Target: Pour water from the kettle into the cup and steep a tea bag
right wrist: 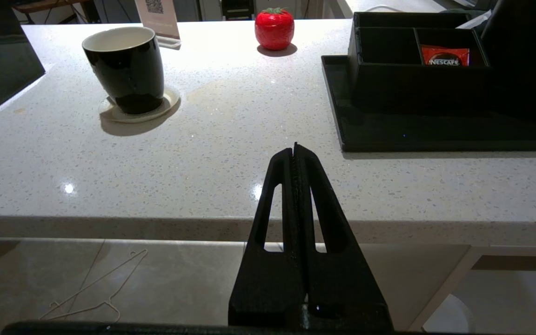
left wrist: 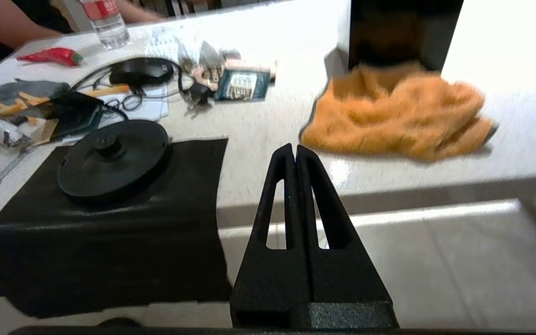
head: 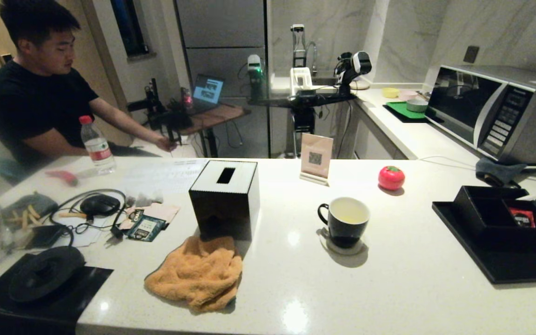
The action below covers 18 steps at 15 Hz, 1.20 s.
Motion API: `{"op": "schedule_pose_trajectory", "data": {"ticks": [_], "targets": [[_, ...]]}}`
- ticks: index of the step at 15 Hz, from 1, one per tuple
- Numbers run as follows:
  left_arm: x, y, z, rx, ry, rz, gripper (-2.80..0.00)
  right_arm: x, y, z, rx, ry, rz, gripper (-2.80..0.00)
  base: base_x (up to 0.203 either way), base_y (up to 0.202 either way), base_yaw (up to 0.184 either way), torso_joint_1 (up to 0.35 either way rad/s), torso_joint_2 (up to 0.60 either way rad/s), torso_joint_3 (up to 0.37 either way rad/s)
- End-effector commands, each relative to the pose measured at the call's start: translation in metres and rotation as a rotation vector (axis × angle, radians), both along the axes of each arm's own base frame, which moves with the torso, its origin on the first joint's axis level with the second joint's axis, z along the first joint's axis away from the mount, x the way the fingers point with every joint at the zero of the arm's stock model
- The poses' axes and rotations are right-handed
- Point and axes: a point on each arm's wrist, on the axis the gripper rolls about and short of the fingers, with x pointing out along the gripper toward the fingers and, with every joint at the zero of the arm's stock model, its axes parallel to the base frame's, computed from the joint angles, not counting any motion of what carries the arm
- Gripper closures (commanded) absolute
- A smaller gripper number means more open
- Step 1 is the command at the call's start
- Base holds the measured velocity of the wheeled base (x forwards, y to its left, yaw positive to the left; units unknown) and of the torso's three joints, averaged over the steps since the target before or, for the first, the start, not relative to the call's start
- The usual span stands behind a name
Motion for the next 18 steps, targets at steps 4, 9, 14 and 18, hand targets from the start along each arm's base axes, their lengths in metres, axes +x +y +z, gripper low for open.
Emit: {"op": "schedule_pose_trajectory", "data": {"ticks": [4,9,14,18], "targets": [[-0.0042,0.0002,-0.0017,-0.044,-0.047,0.008,0.00,0.0001,0.0000,0.0002,0.000,0.000,0.000,0.00,0.000,0.000,0.000,0.000,0.00,0.000],[-0.0042,0.0002,-0.0017,-0.048,-0.047,0.010,0.00,0.0002,0.0000,-0.0002,0.000,0.002,0.000,0.00,0.000,0.000,0.000,0.000,0.00,0.000],[-0.0041,0.0002,-0.0017,-0.049,-0.046,0.010,0.00,0.0001,0.0000,0.0002,0.000,0.000,0.000,0.00,0.000,0.000,0.000,0.000,0.00,0.000],[-0.0042,0.0002,-0.0017,-0.048,-0.047,0.010,0.00,0.0001,0.0000,0.0002,0.000,0.000,0.000,0.00,0.000,0.000,0.000,0.000,0.00,0.000]]}}
